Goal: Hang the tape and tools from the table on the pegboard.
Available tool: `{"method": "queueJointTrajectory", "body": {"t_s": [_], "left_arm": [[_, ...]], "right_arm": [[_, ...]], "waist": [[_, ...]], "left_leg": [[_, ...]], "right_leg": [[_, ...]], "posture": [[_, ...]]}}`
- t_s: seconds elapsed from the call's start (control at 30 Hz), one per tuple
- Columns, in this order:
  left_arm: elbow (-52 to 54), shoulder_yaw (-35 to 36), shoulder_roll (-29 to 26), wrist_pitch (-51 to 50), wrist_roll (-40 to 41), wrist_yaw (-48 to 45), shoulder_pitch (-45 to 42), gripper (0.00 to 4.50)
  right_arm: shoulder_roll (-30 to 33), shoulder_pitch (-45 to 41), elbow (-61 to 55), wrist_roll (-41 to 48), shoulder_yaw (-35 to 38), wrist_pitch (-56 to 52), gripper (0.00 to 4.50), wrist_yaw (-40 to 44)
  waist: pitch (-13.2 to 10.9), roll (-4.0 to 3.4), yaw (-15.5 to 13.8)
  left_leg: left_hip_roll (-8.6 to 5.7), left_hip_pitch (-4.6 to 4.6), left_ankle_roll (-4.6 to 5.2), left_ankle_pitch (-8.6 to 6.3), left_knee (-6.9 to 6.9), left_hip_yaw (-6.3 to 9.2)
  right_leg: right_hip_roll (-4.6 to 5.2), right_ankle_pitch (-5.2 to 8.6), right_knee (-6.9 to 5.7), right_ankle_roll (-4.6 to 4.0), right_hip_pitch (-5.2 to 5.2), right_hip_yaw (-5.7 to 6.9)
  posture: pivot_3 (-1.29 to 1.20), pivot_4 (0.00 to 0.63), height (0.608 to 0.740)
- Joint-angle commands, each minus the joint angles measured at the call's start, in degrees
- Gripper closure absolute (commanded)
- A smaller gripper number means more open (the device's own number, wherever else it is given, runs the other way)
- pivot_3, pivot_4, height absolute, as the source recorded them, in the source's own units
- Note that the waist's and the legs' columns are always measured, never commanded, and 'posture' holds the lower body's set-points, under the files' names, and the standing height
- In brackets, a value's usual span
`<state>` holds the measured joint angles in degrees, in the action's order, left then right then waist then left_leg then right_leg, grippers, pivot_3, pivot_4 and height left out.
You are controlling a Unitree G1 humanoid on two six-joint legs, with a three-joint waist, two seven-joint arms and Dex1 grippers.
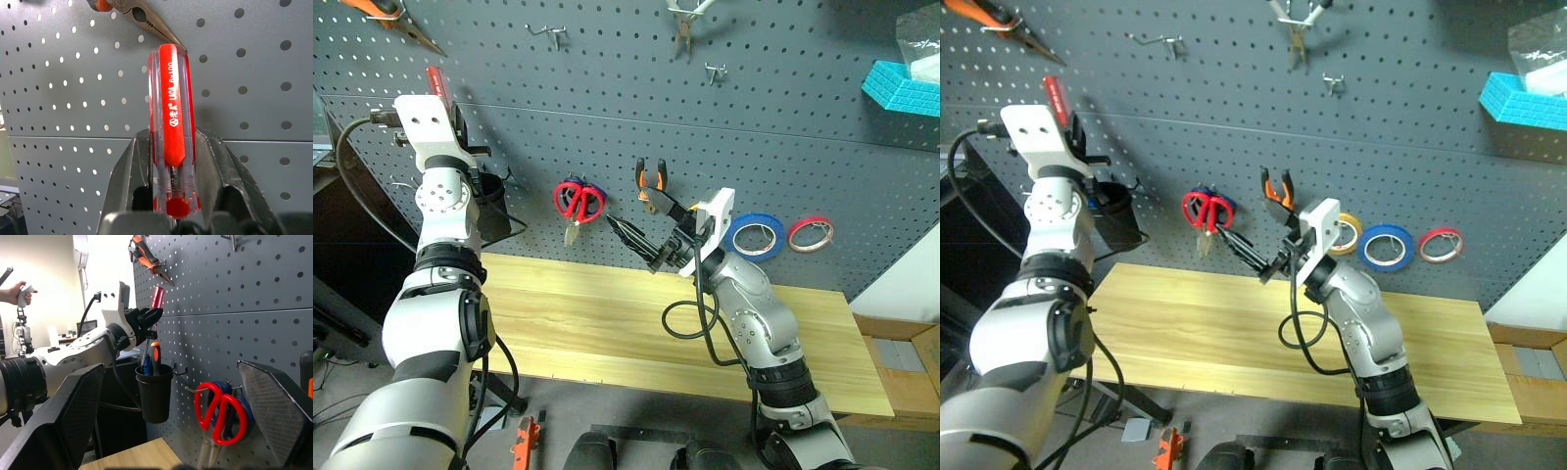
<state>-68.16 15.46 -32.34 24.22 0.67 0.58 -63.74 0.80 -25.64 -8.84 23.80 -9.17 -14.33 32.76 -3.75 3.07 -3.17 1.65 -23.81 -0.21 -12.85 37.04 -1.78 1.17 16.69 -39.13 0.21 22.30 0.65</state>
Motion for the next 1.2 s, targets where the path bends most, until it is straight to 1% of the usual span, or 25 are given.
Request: {"method": "queueJointTrajectory", "body": {"t_s": [0.03, 0.3, 0.53, 0.7, 0.93, 1.07, 1.2], "left_arm": [[1.32, -0.31, -0.50, 1.90, 0.06, -0.01, -0.86, 3.68], [1.98, -0.15, -0.95, 1.97, 0.21, -0.14, 0.29, 3.68], [5.30, 0.28, -0.55, 1.83, 0.97, 0.16, 3.92, 3.68], [13.97, 0.57, 1.57, -0.42, 2.43, 0.27, 11.01, 3.68], [28.97, 1.31, 4.20, -7.61, 3.83, 2.09, 21.76, 3.68], [33.59, 1.46, 4.98, -10.86, 4.08, 2.91, 23.97, 3.68], [35.08, 1.37, 5.27, -12.61, 4.13, 3.03, 24.23, 3.68]], "right_arm": [[0.02, 0.19, -2.89, 0.40, 0.50, 0.70, 0.00, -0.53], [0.06, 0.49, -3.06, 0.51, 0.33, 0.68, 0.00, -0.77], [0.43, 0.36, -2.85, 0.52, 0.69, 0.73, 0.00, -0.70], [1.32, 0.65, -3.58, 0.69, 0.55, 0.51, 0.00, -0.08], [1.82, 0.64, -3.65, 0.74, 0.32, 0.53, 0.00, 0.35], [1.91, 0.38, -3.20, 0.79, 0.46, 0.63, 0.00, 0.57], [2.09, 0.25, -3.18, 0.79, 0.49, 0.55, 0.00, 0.76]], "waist": [[-0.01, -0.01, 0.00], [-0.02, -0.03, 0.00], [-0.03, -0.04, 0.14], [-0.04, -0.05, 0.21], [-0.04, -0.05, 0.33], [-0.03, -0.04, 0.22], [-0.03, -0.04, 0.12]], "left_leg": [[0.00, 0.00, 0.00, 0.00, 0.00, 0.00], [0.00, 0.00, 0.00, 0.00, 0.00, 0.01], [0.01, 0.01, 0.01, 0.00, 0.00, 0.01], [0.02, 0.02, 0.01, 0.00, -0.01, 0.01], [0.04, 0.04, 0.01, 0.00, -0.01, 0.01], [0.04, 0.04, 0.01, 0.00, 0.00, 0.04], [0.02, 0.04, 0.01, 0.00, 0.03, 0.06]], "right_leg": [[0.00, 0.00, 0.00, 0.00, 0.00, 0.00], [0.00, 0.00, -0.01, 0.00, 0.00, 0.00], [0.00, 0.00, -0.01, 0.00, 0.00, -0.01], [0.02, 0.00, -0.01, 0.00, -0.01, -0.05], [0.04, 0.00, -0.04, -0.01, -0.01, -0.07], [0.04, 0.00, -0.06, -0.01, -0.02, -0.06], [0.05, -0.01, -0.08, -0.01, -0.04, -0.05]], "posture": [[0.12, 0.043, 0.740], [0.13, 0.051, 0.740], [0.12, 0.054, 0.740], [0.12, 0.053, 0.740], [0.13, 0.048, 0.740], [0.13, 0.045, 0.740], [0.13, 0.042, 0.740]]}}
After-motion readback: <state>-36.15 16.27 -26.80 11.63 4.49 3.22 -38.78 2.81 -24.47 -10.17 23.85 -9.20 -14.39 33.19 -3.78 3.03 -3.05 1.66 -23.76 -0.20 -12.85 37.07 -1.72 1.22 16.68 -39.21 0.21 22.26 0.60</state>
